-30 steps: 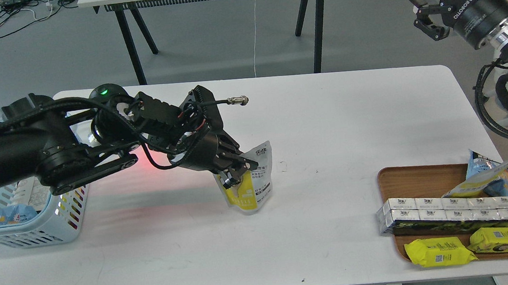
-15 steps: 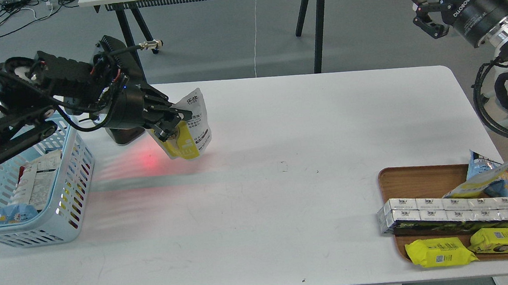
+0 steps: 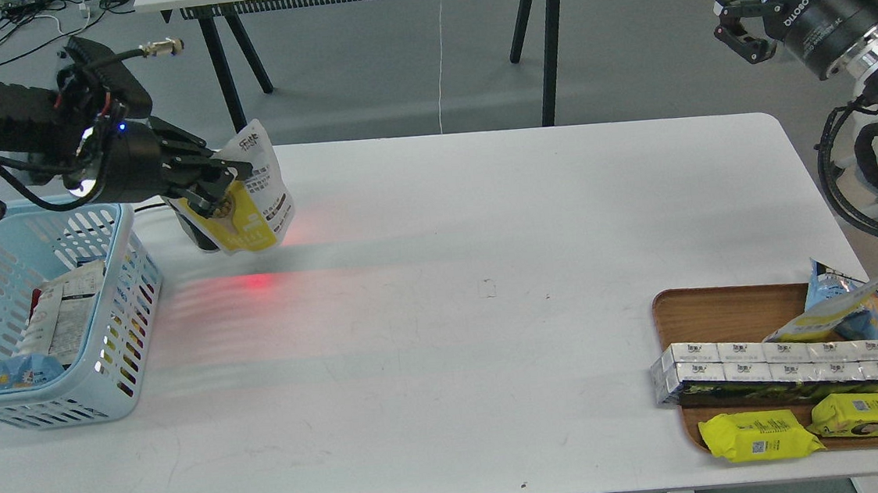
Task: Scan snack and place in basket
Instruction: 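Lower the yellow bag into the blue basket and open the left gripper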
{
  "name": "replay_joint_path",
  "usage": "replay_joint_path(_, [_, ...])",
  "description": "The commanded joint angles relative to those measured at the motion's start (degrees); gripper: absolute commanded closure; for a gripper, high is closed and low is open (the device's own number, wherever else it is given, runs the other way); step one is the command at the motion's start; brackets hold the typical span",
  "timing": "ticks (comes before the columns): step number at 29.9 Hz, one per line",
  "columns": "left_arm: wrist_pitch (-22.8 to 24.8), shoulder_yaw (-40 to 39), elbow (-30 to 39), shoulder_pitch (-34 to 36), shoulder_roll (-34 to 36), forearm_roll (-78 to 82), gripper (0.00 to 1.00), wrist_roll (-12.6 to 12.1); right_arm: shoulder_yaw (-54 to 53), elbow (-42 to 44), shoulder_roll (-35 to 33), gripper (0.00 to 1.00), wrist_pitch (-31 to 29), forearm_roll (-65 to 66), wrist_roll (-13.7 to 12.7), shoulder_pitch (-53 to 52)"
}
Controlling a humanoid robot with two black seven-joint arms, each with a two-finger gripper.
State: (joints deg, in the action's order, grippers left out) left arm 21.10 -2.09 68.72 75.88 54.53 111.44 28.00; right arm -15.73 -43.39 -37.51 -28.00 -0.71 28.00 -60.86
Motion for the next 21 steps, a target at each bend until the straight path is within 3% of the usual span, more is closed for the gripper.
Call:
replay_joint_path(1, [2.9,-6.1,0.4,0.5,6.0,-1.0,1.00,0.0,0.0,0.1,0.0,0.00,0.0,0.0,0.0,0.0])
replay_joint_path(14, [5.3,-8.1,4.7,-0.1,22.8,-1.5,1.00,0.0,-0.1,0.1,0.3,0.00,0.0,0.1,0.0,0.4])
replay_joint_path(21, [6.1,-8.1,7.8,-3.3,26.3,-1.5,1.00,0.0,-0.1,0.1,0.3,0.00,0.0,0.0,0.0,0.5])
